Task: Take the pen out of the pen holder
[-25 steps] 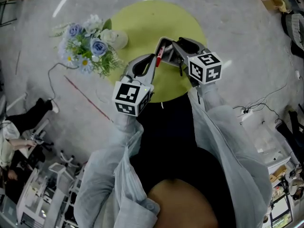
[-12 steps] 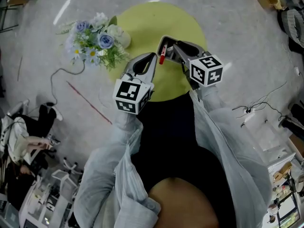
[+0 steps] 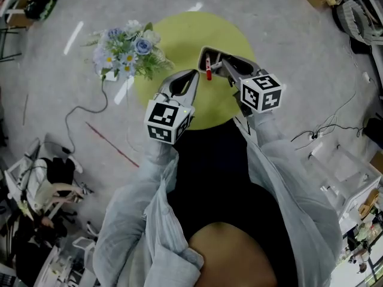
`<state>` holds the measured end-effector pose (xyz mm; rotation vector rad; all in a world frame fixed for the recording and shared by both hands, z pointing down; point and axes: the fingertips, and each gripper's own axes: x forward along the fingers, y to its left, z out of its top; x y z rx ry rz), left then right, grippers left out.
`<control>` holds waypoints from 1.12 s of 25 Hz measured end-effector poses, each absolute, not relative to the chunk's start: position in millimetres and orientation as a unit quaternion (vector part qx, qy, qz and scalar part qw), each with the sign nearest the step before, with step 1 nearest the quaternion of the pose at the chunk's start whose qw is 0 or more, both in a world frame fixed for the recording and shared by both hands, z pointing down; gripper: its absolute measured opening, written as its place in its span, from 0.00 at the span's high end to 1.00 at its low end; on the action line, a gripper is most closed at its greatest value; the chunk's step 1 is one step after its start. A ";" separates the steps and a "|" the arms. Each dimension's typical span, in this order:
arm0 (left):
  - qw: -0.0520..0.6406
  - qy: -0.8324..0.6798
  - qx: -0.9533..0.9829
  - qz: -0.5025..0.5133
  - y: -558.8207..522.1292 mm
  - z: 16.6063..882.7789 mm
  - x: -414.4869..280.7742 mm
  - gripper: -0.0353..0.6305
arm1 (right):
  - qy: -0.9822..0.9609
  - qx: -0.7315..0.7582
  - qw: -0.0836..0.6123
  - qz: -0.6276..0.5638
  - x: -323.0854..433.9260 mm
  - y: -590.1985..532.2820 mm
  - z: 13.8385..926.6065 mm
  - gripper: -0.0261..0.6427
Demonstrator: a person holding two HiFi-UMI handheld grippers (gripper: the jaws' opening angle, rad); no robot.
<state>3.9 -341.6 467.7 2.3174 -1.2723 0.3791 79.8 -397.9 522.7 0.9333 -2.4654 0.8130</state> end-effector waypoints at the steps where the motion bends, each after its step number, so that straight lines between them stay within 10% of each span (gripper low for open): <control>1: 0.228 -0.458 0.848 0.138 -340.9 465.4 3.9 0.92 | -0.876 0.340 0.188 0.284 81.4 -396.9 518.7 0.85; 28: 0.126 -0.339 0.926 0.109 -300.0 408.1 10.7 0.92 | -0.808 0.577 0.043 0.115 157.2 -285.7 370.1 0.85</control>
